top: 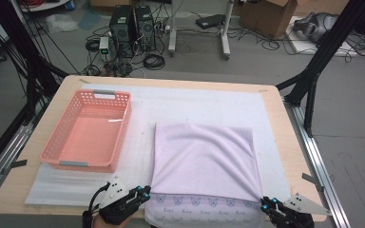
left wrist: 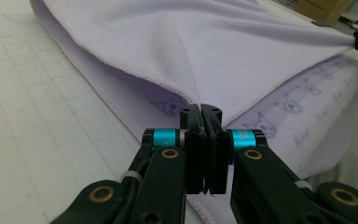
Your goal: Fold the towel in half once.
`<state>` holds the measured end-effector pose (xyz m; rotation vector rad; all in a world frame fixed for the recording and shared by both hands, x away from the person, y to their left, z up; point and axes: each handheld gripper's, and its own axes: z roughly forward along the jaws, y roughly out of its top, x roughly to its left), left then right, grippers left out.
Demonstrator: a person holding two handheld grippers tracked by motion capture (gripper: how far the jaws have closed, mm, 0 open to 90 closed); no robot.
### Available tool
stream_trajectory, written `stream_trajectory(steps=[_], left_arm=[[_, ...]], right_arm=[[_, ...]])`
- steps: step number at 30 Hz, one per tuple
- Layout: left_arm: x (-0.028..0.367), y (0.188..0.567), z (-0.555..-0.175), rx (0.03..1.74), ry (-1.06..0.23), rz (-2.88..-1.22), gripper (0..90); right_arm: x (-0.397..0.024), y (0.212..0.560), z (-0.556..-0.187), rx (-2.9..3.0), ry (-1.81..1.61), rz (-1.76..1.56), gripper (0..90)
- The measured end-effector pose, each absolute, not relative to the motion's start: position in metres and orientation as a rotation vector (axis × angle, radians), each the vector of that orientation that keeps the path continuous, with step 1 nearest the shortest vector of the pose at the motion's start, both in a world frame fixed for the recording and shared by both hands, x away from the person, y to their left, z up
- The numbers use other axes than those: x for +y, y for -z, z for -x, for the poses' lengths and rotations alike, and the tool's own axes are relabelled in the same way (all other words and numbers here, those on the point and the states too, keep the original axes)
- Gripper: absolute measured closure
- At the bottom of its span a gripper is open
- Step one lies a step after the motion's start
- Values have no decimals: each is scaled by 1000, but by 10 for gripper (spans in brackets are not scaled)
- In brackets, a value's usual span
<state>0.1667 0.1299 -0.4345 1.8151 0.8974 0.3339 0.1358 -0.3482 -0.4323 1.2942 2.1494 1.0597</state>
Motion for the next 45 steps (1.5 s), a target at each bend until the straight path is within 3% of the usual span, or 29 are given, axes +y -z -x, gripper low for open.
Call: stream_trajectory(steps=[9,14,16,19,28,36,45], left_arm=[[137,430,-130,858,-304,-1833,878],[136,435,-128,869,-321,-1849,858],[135,437,-135,897,-327,-1839,667],[135,436,-143,906,-350,-1822,526],[133,423,-175,900,-342,-1761,430],[125,427,-218,903,-336,-1764,416],[115,432,-273,943,-300,-1782,415]], right_arm=[[-347,430,-100,2185,-1070,-1290,814],[-346,431,-91,2225,-1030,-1279,805],[-346,432,-95,2209,-1021,-1287,732],[-347,429,-102,2150,-1051,-1316,649],[-355,426,-148,2015,-1072,-1367,655],[-362,431,-208,1993,-1107,-1417,725],[-351,443,-281,2057,-1101,-1435,743]])
